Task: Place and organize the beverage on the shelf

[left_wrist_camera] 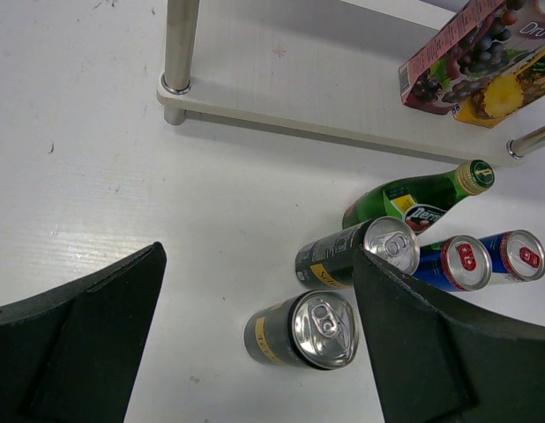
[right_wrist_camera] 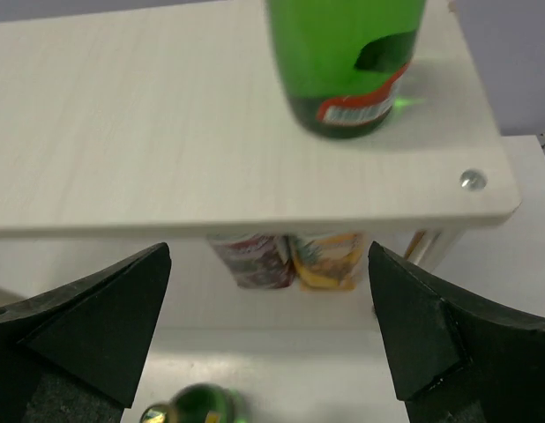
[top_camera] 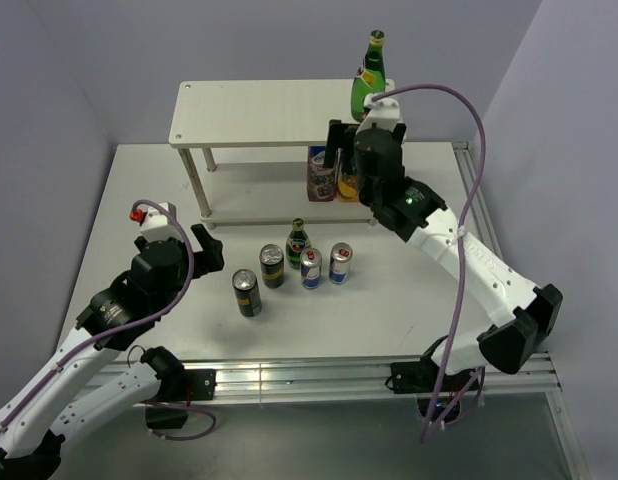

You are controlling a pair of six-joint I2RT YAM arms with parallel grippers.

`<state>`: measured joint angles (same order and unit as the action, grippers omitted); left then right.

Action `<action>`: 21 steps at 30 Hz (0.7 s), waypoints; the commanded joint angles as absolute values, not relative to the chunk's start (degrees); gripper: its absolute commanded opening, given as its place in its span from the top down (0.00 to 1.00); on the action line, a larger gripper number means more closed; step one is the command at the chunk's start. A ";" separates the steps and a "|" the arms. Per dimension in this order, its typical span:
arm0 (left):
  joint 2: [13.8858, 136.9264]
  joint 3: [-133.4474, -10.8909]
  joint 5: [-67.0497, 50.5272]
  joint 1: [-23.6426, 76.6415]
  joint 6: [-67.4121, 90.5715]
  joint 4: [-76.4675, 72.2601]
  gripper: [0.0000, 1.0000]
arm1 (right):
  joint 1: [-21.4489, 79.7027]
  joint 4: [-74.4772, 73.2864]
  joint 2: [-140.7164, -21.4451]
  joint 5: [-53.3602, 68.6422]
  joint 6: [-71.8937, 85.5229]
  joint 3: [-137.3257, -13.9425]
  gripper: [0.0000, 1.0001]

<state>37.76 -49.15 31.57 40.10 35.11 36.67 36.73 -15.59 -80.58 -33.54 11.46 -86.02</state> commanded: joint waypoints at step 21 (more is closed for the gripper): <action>37.88 -49.31 31.73 39.46 34.19 34.98 0.06 | 55.11 -5.80 -73.11 -29.53 27.69 -57.04 0.00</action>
<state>38.00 -49.15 31.53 39.57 35.11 36.64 55.09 -11.09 -72.20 -30.55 25.93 -56.58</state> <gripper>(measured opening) 0.939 0.998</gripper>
